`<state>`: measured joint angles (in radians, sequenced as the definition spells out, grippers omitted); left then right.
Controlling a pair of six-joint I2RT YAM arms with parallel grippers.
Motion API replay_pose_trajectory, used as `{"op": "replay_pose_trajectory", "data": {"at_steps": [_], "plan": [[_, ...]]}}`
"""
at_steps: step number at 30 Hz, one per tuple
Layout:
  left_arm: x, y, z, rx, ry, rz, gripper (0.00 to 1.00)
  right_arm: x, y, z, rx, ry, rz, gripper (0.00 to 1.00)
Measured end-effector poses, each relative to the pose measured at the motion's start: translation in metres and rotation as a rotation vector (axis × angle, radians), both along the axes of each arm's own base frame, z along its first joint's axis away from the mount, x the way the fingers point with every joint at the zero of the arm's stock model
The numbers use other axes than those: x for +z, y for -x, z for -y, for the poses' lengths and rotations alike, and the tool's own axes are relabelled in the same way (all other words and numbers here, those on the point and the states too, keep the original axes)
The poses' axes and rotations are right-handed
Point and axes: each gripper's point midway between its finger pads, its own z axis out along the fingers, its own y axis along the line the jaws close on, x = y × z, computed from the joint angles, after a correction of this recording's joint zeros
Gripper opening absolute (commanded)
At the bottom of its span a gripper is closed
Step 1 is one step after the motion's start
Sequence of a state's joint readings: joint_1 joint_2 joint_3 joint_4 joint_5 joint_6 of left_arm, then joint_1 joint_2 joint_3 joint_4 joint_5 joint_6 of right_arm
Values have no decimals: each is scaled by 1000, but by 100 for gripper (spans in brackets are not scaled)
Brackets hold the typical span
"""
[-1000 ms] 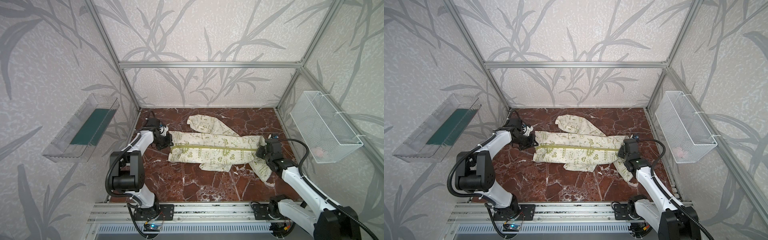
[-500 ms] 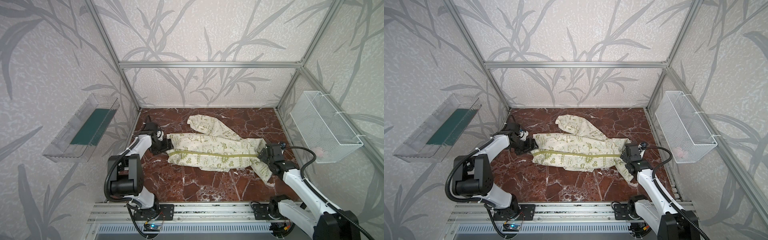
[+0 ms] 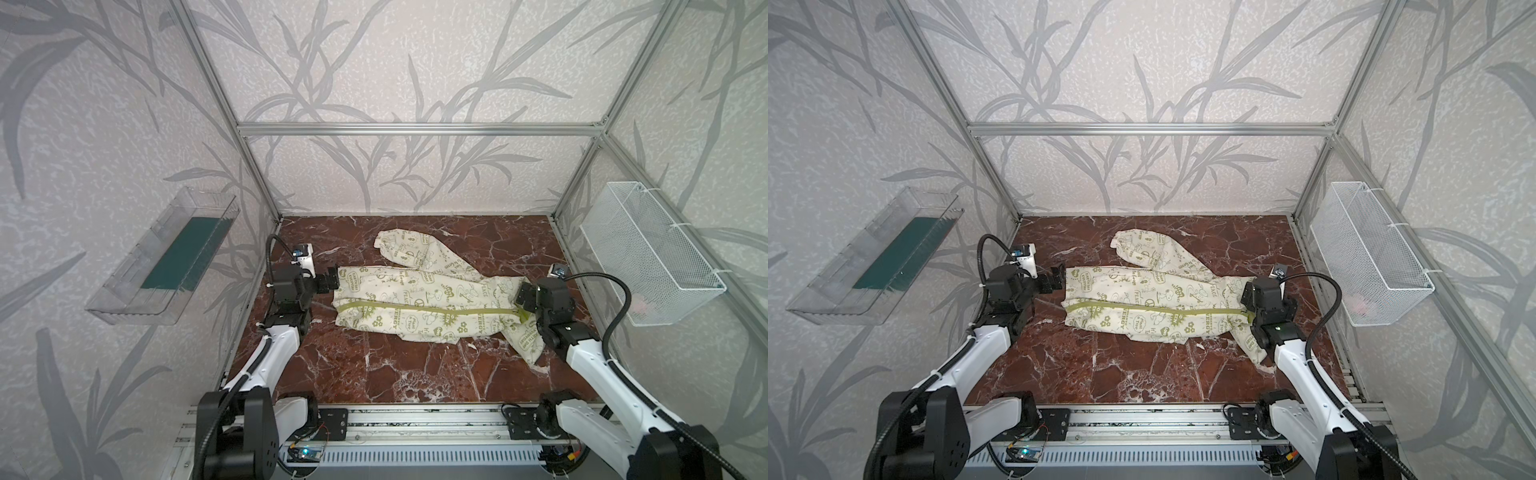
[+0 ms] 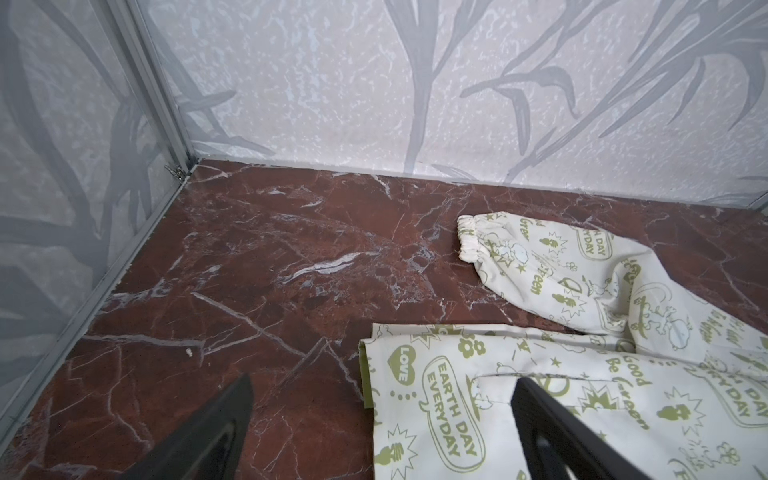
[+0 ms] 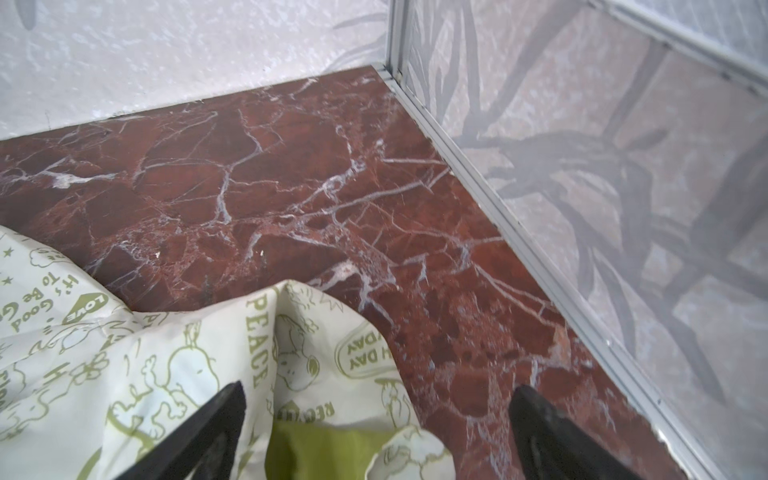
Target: Zip up the jacket
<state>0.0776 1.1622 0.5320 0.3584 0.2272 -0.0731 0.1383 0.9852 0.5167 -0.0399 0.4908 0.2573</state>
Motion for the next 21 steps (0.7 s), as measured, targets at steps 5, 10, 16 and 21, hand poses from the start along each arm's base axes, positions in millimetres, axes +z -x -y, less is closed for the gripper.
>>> {"op": "replay_pose_trajectory", "data": {"at_steps": [5, 10, 16, 21], "plan": [[-1, -13, -1, -2, -5, 44, 99, -8, -23, -11, 111, 84, 15, 99], [-15, -14, -12, 59, -30, 98, 99, -32, -39, -22, 197, 125, 10, 99], [-35, -9, -24, 123, -64, 81, 99, -56, -54, -33, 253, 139, 23, 99], [-25, -8, -29, 155, -76, 110, 99, -67, -64, -43, 302, 138, 47, 99]]}}
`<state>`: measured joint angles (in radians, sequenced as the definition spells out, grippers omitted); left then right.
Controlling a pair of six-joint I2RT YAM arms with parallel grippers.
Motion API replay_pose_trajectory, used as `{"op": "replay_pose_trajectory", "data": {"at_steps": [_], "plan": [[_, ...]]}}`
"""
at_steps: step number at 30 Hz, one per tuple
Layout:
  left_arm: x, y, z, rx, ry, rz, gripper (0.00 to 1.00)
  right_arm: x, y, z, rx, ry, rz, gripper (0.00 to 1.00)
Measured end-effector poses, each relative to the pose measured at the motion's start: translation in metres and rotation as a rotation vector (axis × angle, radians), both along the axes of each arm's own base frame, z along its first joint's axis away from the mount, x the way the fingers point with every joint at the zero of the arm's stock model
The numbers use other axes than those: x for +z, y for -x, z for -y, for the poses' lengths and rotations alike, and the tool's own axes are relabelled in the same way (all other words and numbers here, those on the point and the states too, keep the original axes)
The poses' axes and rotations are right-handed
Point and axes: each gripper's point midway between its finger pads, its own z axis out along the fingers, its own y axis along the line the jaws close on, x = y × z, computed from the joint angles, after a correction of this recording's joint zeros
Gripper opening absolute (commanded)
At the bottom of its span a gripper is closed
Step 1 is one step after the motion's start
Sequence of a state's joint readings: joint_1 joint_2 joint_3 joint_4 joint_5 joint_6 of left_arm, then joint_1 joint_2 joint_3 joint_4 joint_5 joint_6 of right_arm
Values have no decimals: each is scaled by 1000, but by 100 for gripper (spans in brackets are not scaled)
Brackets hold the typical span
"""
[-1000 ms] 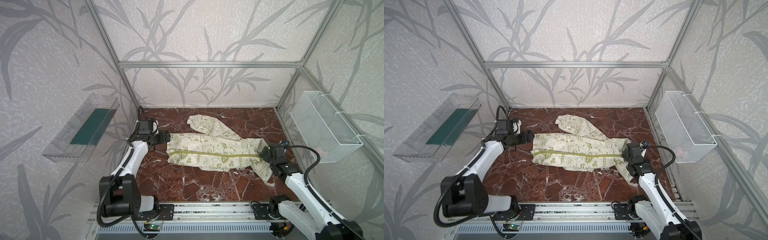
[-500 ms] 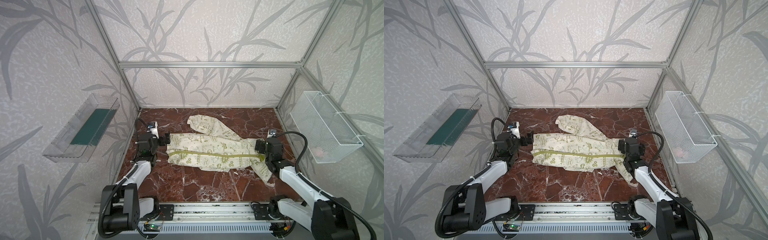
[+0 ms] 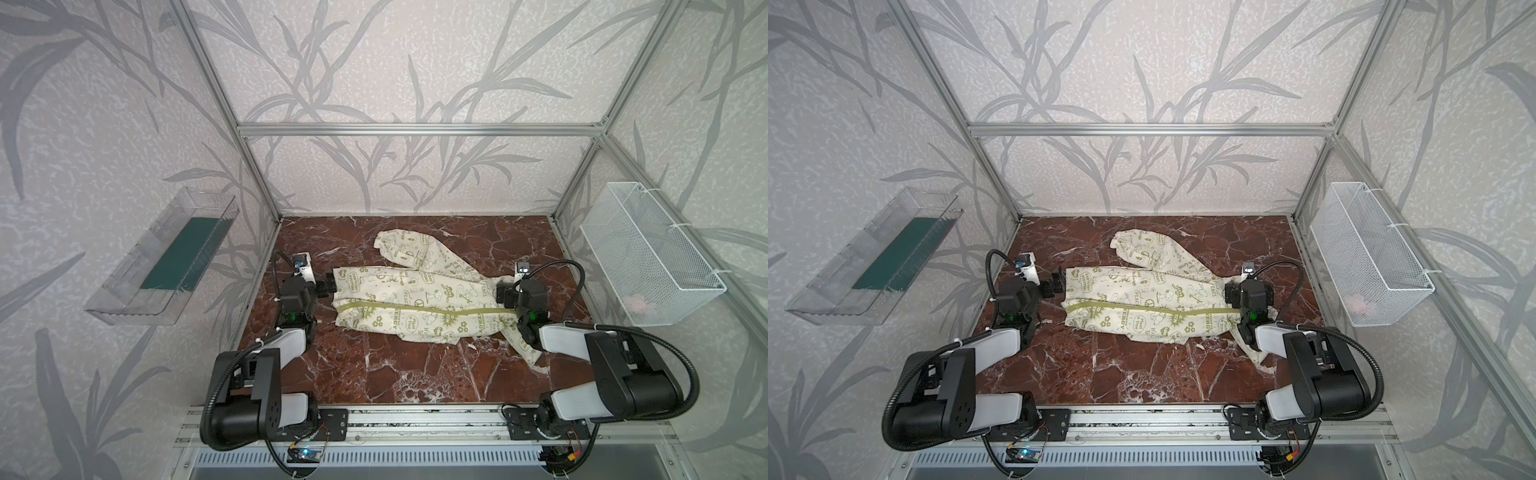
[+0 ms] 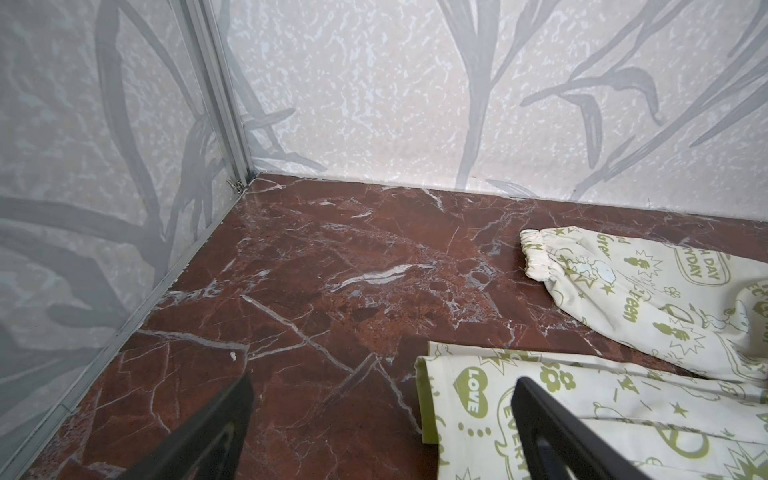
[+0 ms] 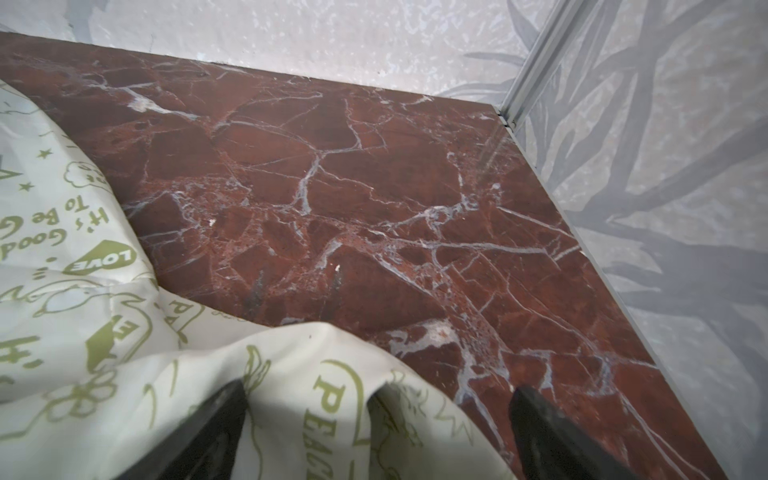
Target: Zip up the jacket
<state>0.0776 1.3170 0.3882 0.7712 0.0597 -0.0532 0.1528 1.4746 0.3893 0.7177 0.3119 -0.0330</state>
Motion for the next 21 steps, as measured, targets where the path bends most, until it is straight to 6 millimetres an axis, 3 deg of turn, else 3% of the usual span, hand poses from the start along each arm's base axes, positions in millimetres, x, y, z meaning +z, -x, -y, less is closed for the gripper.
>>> {"op": "replay_pose_trajectory", "data": {"at_steps": [5, 7, 12, 14, 16, 21], "plan": [[0, 3, -4, 26, 2, -3, 99, -4, -3, -4, 22, 2, -5, 99], [-11, 8, -6, 39, 4, -14, 99, -2, -4, -5, 26, 0, 3, 99], [-65, 13, -11, 73, 7, -92, 99, 4, -9, -10, 51, -4, 63, 99], [-86, 18, -15, 99, 11, -148, 99, -3, -8, -12, 61, -1, 66, 99], [-85, 19, -20, 129, 13, -157, 99, -9, -5, -13, 67, 1, 37, 99], [-61, 3, -24, 149, 9, -86, 99, -4, -8, -12, 69, -9, 55, 99]]}}
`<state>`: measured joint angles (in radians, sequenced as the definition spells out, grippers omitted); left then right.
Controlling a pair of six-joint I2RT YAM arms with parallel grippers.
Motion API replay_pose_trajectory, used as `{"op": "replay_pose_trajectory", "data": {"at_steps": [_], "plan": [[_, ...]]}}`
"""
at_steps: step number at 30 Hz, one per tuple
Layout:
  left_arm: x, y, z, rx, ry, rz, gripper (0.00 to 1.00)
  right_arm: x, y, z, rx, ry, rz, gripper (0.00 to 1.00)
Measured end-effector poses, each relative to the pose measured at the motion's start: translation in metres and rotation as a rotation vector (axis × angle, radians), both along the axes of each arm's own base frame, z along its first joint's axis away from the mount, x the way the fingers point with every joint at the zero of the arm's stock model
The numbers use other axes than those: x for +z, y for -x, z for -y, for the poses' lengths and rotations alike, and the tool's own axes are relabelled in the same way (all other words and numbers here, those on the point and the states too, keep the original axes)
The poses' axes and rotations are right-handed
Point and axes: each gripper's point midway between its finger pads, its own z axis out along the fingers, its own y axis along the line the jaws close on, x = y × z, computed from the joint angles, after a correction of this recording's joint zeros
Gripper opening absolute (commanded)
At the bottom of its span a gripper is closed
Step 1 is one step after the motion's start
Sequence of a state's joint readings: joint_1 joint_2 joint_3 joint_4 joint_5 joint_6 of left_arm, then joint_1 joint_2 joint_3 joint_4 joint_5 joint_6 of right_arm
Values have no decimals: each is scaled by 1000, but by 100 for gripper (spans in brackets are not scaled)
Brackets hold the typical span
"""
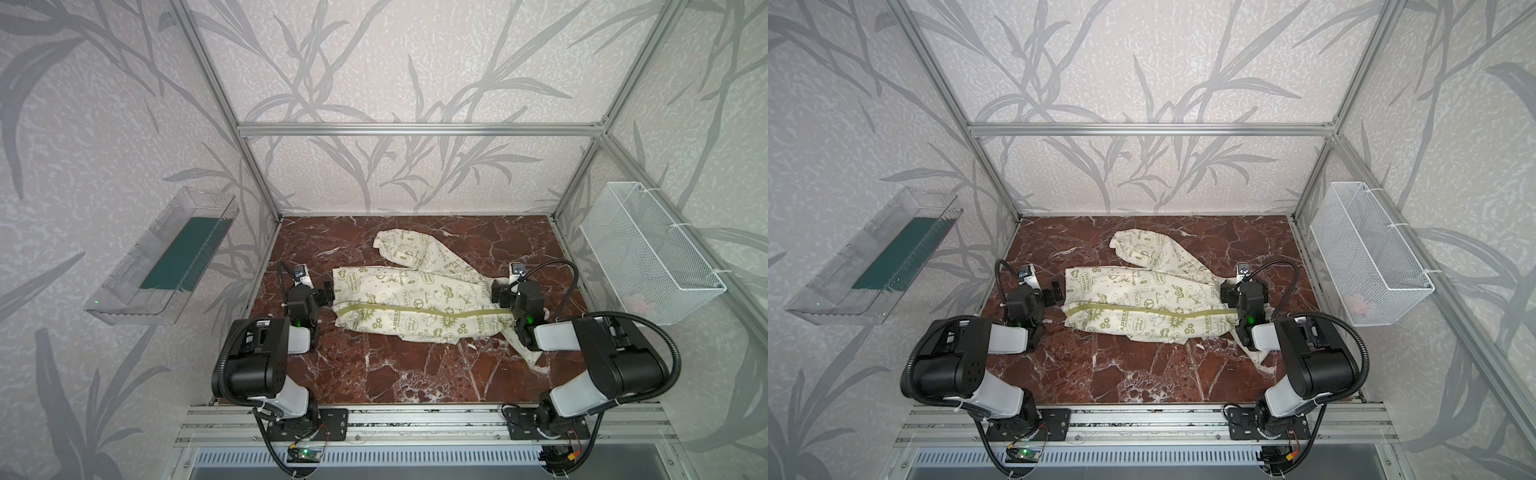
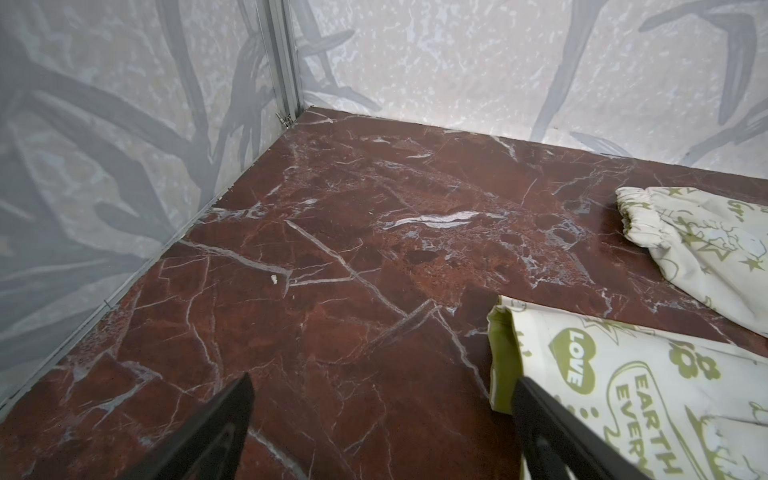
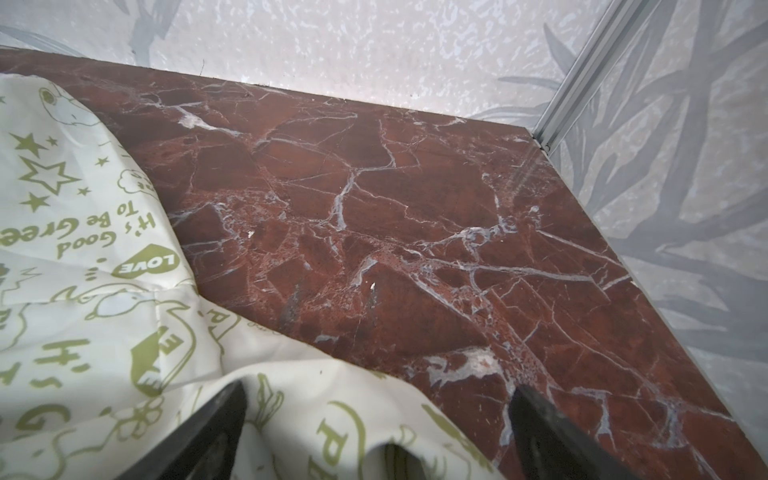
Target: Zip up the jacket
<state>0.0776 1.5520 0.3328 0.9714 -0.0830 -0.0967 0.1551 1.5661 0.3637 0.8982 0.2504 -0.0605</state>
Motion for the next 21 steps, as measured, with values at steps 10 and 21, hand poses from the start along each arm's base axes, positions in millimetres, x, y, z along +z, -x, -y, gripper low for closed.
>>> {"op": "replay_pose_trajectory", "data": {"at_steps": [10, 21], "plan": [[2, -2, 0, 4, -3, 9, 99, -1, 0, 0, 3, -5, -5, 99], [2, -2, 0, 2, -3, 9, 99, -1, -1, 0, 5, -11, -6, 99]]}}
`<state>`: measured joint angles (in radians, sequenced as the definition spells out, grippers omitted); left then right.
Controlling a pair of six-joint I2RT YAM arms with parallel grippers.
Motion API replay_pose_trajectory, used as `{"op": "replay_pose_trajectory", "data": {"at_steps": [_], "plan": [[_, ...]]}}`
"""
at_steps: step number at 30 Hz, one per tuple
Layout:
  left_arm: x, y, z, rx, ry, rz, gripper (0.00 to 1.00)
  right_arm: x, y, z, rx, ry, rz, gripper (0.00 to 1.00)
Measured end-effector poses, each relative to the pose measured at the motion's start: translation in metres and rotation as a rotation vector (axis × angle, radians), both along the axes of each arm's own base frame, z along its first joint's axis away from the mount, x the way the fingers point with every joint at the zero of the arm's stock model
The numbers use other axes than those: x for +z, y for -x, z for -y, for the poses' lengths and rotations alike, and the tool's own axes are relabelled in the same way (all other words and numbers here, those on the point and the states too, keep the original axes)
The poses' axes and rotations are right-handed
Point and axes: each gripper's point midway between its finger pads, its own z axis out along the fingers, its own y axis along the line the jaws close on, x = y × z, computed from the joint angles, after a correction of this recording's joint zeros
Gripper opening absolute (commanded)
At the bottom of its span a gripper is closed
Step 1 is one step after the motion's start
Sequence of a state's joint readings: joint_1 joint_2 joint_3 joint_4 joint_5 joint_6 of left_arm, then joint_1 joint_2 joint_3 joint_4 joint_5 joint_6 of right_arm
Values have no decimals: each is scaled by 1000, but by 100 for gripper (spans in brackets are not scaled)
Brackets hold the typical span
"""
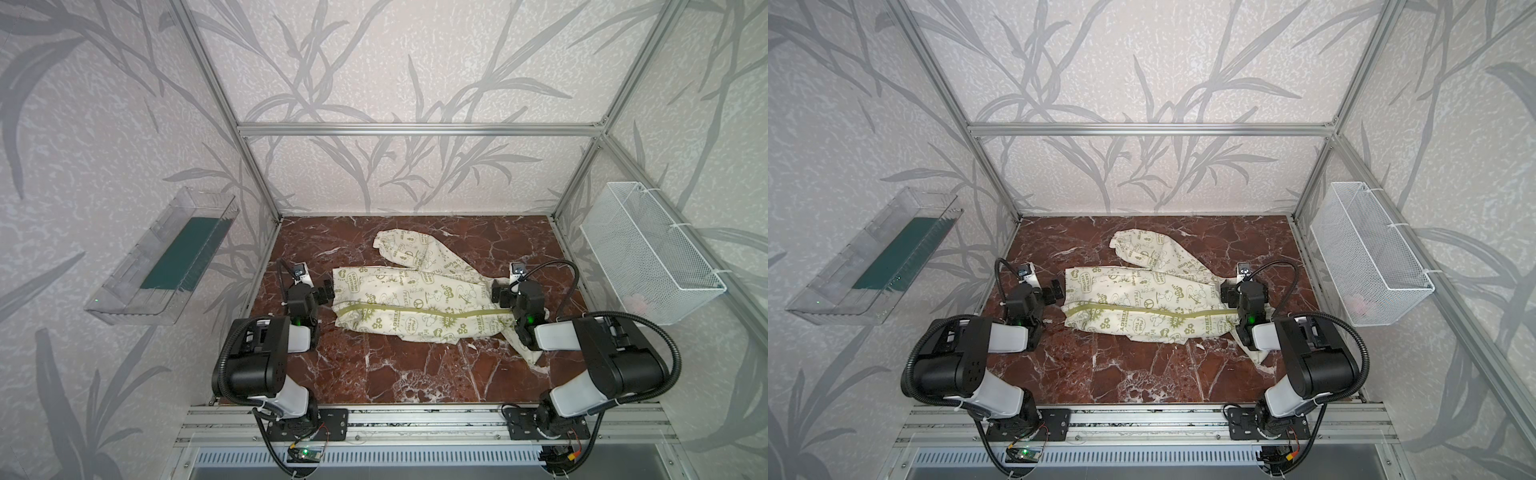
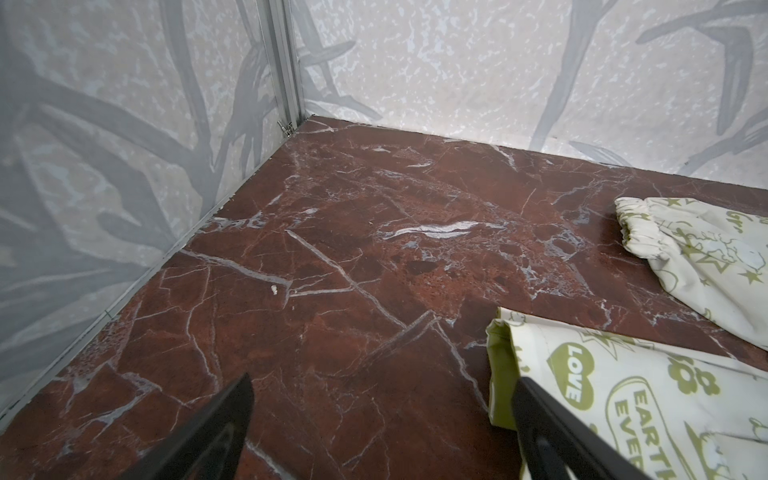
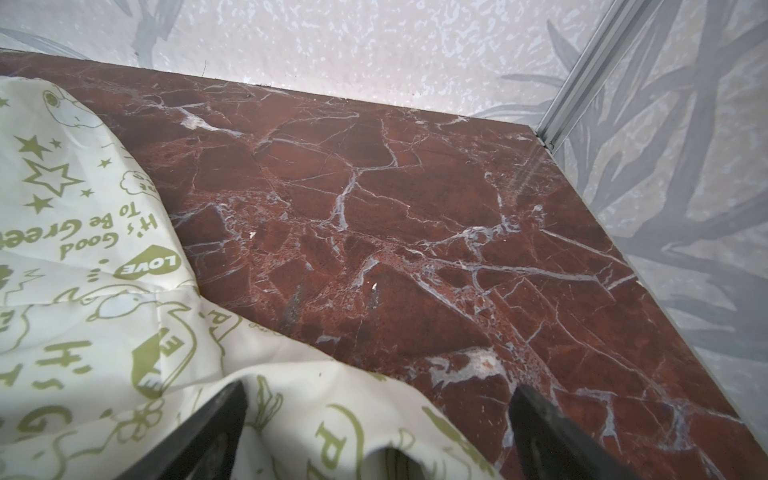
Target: Zip up the jacket
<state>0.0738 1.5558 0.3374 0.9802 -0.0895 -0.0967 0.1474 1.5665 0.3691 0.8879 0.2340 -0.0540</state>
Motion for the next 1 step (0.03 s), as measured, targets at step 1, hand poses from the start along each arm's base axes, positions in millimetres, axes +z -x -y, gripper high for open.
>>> {"op": "replay_pose_trajectory", "data": {"at_steps": [1], "plan": [[0, 0, 0, 0, 0, 0, 99, 0, 0, 0, 1, -1, 0, 99]]}}
